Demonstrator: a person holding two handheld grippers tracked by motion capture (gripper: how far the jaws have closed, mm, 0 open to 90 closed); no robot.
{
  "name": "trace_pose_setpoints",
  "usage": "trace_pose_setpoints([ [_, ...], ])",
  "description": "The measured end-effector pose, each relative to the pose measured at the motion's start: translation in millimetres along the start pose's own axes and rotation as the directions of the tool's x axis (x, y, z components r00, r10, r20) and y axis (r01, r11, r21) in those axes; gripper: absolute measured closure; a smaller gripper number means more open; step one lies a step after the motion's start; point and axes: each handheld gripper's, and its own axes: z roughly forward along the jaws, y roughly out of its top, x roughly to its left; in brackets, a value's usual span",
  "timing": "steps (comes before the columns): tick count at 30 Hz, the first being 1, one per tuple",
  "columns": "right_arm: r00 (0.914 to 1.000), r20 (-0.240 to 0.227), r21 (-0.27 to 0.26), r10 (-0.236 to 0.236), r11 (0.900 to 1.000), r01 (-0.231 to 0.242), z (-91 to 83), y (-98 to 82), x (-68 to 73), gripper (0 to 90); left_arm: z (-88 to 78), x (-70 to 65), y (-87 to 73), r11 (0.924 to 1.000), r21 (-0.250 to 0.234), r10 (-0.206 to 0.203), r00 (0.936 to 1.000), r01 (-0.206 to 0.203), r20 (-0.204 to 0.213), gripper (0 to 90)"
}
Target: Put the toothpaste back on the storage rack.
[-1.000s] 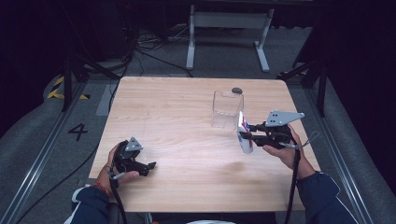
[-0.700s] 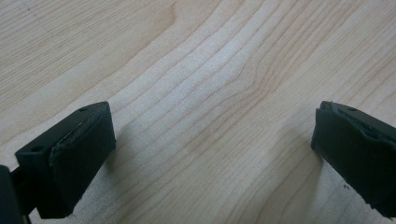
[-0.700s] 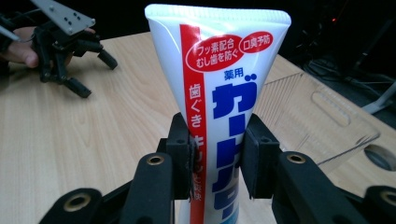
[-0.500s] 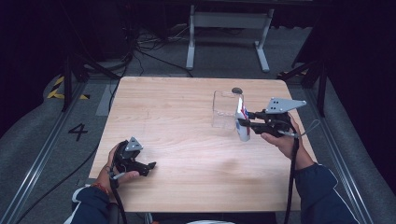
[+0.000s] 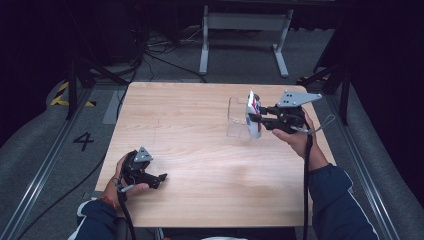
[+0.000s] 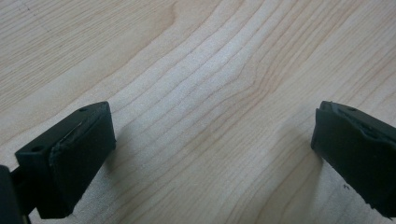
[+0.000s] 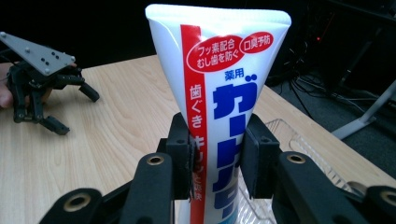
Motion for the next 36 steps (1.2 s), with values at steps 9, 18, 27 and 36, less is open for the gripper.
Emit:
trace_pose_setpoints([
  [9, 0.9991, 0.043, -0.024, -0.004, 1.000, 0.005, 10.0, 19.5, -12.2, 68.5, 0.2, -0.1, -0.1, 1.0000, -0.003, -0.001, 1.0000, 0.001, 0.001, 0.2],
  [18, 0.9981, 0.061, -0.033, 0.012, 0.999, -0.010, 20.7, 20.5, -25.9, 68.5, -0.2, 0.0, 0.1, 1.0000, 0.002, 0.001, 1.0000, -0.001, -0.001, 0.2],
  [27, 0.9939, 0.100, -0.011, 0.046, 0.999, -0.045, 33.8, 10.7, -43.5, 68.4, -0.2, -0.1, 0.1, 1.0000, 0.001, 0.001, 1.0000, -0.001, -0.003, 0.2],
  [36, 0.9905, 0.115, 0.006, 0.075, 0.997, -0.077, 48.7, -1.3, -57.6, 68.4, -0.2, -0.3, 0.1, 1.0000, 0.001, -0.003, 1.0000, 0.003, -0.002, 0.2],
])
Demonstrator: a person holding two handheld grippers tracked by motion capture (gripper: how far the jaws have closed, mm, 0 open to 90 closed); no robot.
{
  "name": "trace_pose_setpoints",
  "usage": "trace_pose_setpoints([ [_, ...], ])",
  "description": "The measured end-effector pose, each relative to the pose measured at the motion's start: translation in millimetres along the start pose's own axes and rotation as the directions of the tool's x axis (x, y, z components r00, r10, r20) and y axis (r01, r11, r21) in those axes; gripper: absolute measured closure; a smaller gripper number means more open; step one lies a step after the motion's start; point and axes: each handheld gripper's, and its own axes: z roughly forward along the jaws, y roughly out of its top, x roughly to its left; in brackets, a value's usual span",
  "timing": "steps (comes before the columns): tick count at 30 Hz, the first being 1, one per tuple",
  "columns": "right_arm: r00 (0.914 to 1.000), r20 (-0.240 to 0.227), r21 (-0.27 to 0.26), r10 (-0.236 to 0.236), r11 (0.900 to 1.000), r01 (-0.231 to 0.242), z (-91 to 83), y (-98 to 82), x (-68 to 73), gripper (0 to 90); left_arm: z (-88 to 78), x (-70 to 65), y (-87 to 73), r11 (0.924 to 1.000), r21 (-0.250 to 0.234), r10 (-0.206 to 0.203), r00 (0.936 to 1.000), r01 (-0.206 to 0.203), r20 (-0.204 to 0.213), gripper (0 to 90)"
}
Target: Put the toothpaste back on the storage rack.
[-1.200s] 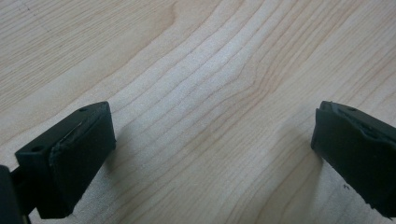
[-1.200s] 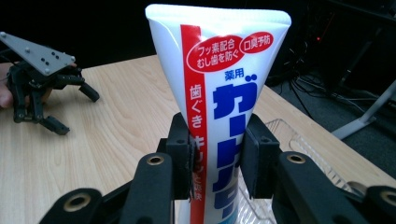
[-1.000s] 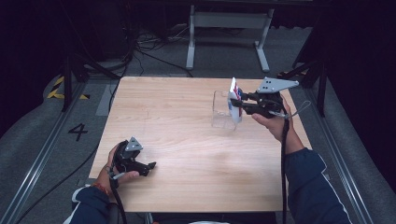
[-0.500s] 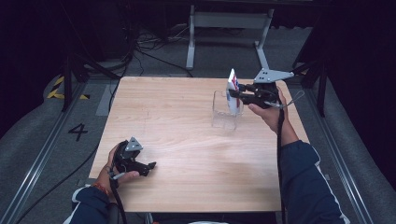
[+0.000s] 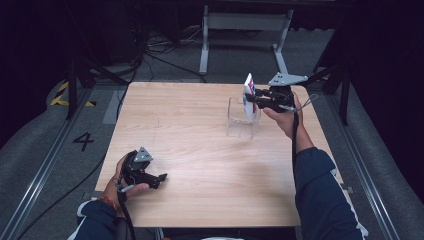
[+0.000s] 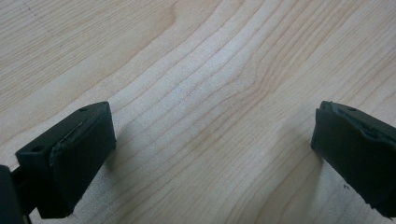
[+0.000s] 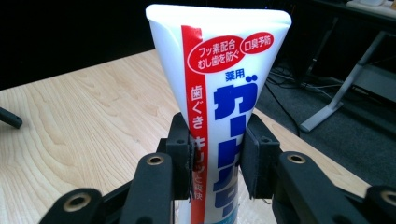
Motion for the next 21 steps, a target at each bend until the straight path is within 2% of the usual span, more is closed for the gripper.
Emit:
trace_pose_setpoints([
  [13, 0.9993, 0.017, 0.021, 0.032, 0.999, -0.032, 12.3, -14.8, -10.2, 68.3, 0.1, 0.0, -0.1, 1.0000, -0.001, 0.001, 1.0000, -0.001, -0.001, 0.2],
  [21, 0.9995, 0.018, 0.030, 0.025, 0.999, -0.026, 14.1, -23.5, -11.6, 68.0, 0.0, 0.1, 0.0, 1.0000, 0.001, 0.003, 1.0000, -0.003, -0.001, 0.2],
])
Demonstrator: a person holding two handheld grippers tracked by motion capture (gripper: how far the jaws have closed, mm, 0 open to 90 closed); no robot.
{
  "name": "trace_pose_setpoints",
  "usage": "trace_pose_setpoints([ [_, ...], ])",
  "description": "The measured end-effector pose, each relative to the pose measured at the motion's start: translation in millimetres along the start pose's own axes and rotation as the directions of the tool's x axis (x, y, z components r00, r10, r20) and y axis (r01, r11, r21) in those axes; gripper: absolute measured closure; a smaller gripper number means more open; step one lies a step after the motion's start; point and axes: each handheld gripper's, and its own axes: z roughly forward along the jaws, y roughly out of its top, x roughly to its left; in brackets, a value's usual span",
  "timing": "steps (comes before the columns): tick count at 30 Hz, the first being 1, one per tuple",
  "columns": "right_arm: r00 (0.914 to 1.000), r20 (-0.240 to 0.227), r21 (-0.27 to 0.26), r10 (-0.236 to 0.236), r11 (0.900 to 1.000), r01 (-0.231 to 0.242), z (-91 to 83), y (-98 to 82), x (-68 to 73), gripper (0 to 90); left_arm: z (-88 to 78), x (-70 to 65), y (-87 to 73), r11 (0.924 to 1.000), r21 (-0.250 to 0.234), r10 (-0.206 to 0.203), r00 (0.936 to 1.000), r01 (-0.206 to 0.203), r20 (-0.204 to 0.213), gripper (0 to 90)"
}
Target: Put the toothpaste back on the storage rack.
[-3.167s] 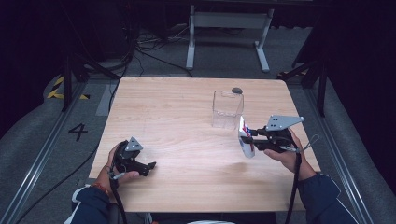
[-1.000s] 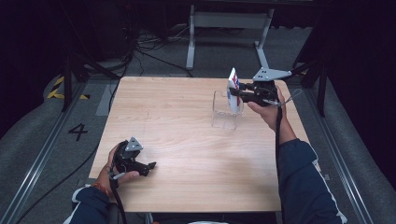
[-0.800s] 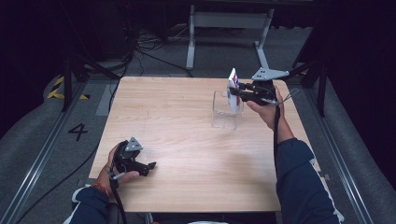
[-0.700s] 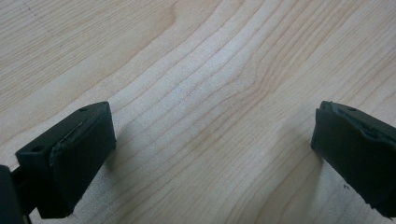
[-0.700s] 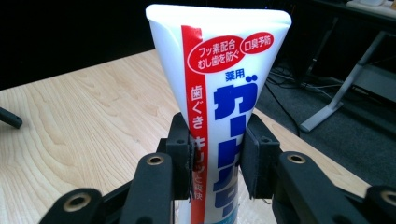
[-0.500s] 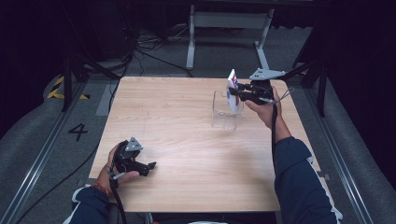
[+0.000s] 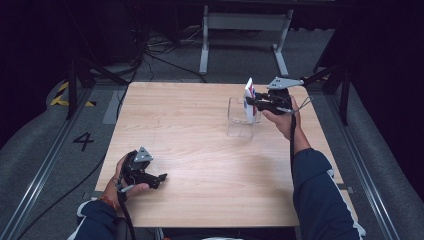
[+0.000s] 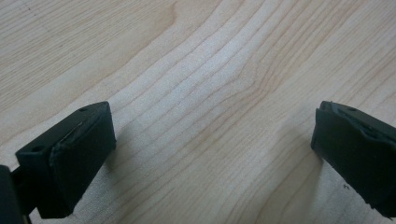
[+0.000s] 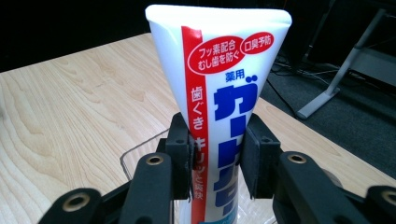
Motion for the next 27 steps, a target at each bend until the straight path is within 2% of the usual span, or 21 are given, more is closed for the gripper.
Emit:
trace_pose_setpoints([
  [9, 0.9999, -0.009, 0.017, 0.006, 1.000, -0.006, 2.3, -15.0, -1.5, 67.7, 0.1, 0.1, 0.0, 1.0000, 0.000, 0.001, 1.0000, -0.001, 0.000, 0.2],
  [18, 0.9997, -0.014, 0.020, 0.018, 1.000, -0.017, 3.0, -22.8, -2.2, 67.6, 0.0, 0.0, 0.0, 1.0000, -0.001, 0.000, 1.0000, 0.000, -0.001, 0.2],
  [27, 0.9996, -0.018, 0.051, 0.022, 0.999, -0.021, 4.5, -30.6, -4.0, 67.3, 0.0, 0.0, 0.0, 1.0000, -0.001, 0.001, 1.0000, -0.001, -0.001, 0.2],
])
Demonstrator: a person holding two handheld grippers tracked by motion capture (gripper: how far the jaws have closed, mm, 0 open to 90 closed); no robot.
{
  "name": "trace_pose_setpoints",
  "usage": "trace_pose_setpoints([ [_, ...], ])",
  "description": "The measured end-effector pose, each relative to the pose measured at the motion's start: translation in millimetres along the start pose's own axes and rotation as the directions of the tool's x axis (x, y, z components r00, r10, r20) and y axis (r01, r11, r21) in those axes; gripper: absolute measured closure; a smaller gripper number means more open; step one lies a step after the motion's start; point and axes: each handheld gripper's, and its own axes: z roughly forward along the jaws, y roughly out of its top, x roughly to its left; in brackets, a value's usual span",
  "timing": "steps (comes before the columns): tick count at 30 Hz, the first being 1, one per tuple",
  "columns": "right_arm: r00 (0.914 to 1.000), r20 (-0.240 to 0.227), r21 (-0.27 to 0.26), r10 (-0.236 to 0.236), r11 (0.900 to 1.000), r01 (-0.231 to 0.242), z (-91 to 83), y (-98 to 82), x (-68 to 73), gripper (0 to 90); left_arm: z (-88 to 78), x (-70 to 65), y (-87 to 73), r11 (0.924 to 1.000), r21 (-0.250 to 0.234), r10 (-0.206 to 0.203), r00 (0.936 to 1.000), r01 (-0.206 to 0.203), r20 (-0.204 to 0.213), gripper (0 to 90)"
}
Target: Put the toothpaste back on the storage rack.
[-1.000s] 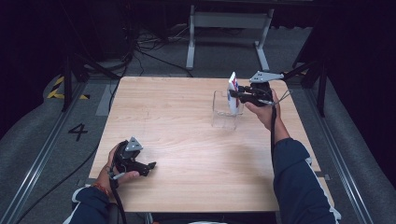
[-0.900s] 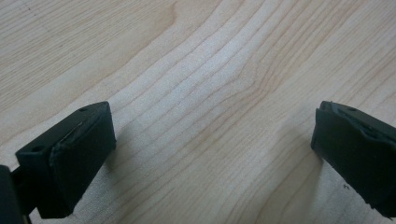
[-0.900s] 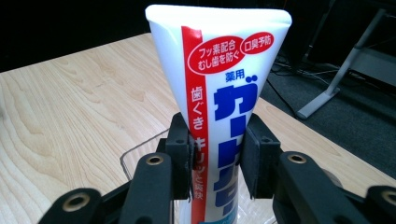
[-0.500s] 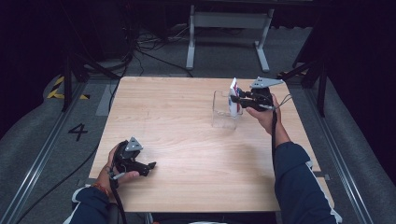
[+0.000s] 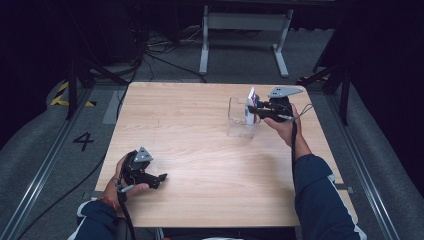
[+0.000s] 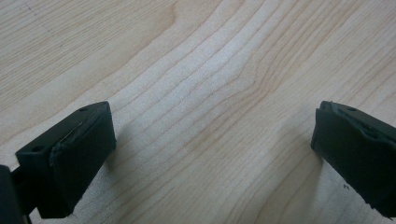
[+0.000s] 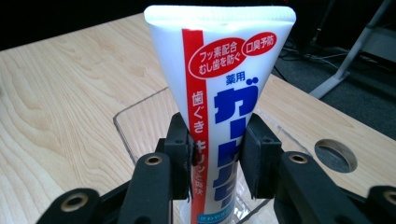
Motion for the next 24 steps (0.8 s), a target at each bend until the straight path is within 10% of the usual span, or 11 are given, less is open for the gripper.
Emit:
trace_pose_setpoints([
  [24, 0.9998, 0.014, 0.104, -0.014, 0.995, 0.013, 5.4, -17.0, -3.3, 65.2, 0.0, 0.0, 0.0, 1.0000, 0.000, 0.000, 1.0000, 0.000, -0.001, 0.2],
])
